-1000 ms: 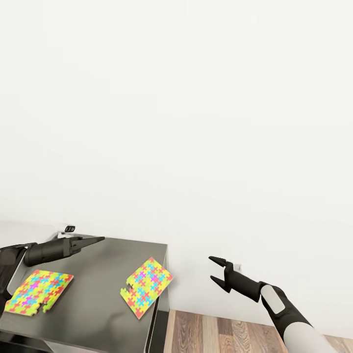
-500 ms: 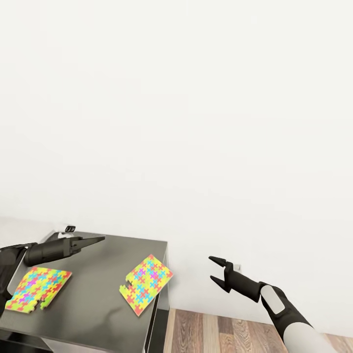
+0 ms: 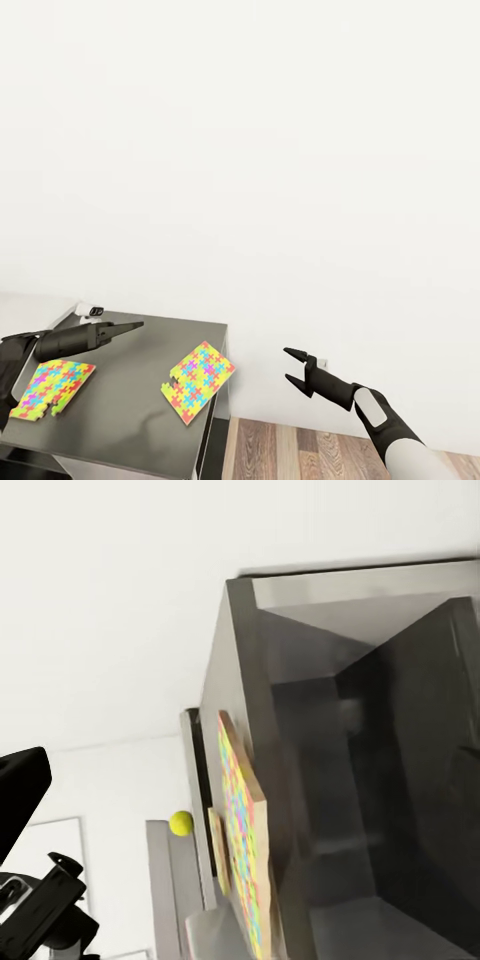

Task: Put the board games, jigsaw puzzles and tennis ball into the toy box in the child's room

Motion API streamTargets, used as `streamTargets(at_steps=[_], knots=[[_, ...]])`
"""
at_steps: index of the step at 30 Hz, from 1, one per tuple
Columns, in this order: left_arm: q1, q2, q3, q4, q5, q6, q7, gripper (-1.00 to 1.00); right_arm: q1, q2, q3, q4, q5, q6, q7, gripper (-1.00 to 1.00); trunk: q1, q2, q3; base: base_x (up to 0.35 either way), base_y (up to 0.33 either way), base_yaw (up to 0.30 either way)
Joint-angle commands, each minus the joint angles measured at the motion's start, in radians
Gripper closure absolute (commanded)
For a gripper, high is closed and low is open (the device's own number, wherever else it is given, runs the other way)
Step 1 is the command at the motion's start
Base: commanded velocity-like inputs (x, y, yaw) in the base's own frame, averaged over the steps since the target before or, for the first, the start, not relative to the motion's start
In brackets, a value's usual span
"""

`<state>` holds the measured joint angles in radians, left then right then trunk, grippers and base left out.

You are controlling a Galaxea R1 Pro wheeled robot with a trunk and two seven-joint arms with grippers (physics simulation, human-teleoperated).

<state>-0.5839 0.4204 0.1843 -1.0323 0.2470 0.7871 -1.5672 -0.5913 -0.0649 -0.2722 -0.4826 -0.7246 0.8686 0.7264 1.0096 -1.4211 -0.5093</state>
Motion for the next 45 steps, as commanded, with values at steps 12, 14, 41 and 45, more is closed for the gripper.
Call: streamTargets(at_steps=[12, 14, 41, 45], knots=[[-0.001, 0.000, 0.000, 0.000, 0.000, 0.012, -0.004, -1.00, -0.001, 0.002, -0.004, 0.000, 0.001, 0.007, 0.005, -1.00, 0.046, -0.085, -0.039, 0.000, 0.000, 0.000], [-0.001, 0.000, 0.000, 0.000, 0.000, 0.012, -0.004, -1.00, -0.001, 0.006, -0.004, 0.000, 0.002, 0.007, 0.005, -1.00, 0.054, -0.099, -0.045, 0.000, 0.000, 0.000], [-0.001, 0.000, 0.001, 0.001, 0.000, 0.011, -0.004, -1.00, -0.001, 0.030, -0.004, -0.001, 0.008, 0.005, 0.005, -1.00, 0.150, -0.274, -0.123, 0.000, 0.000, 0.000], [-0.001, 0.000, 0.000, 0.000, 0.000, 0.009, -0.004, -1.00, -0.001, 0.030, -0.004, -0.001, 0.008, 0.005, 0.005, -1.00, 0.157, -0.288, -0.130, 0.000, 0.000, 0.000]])
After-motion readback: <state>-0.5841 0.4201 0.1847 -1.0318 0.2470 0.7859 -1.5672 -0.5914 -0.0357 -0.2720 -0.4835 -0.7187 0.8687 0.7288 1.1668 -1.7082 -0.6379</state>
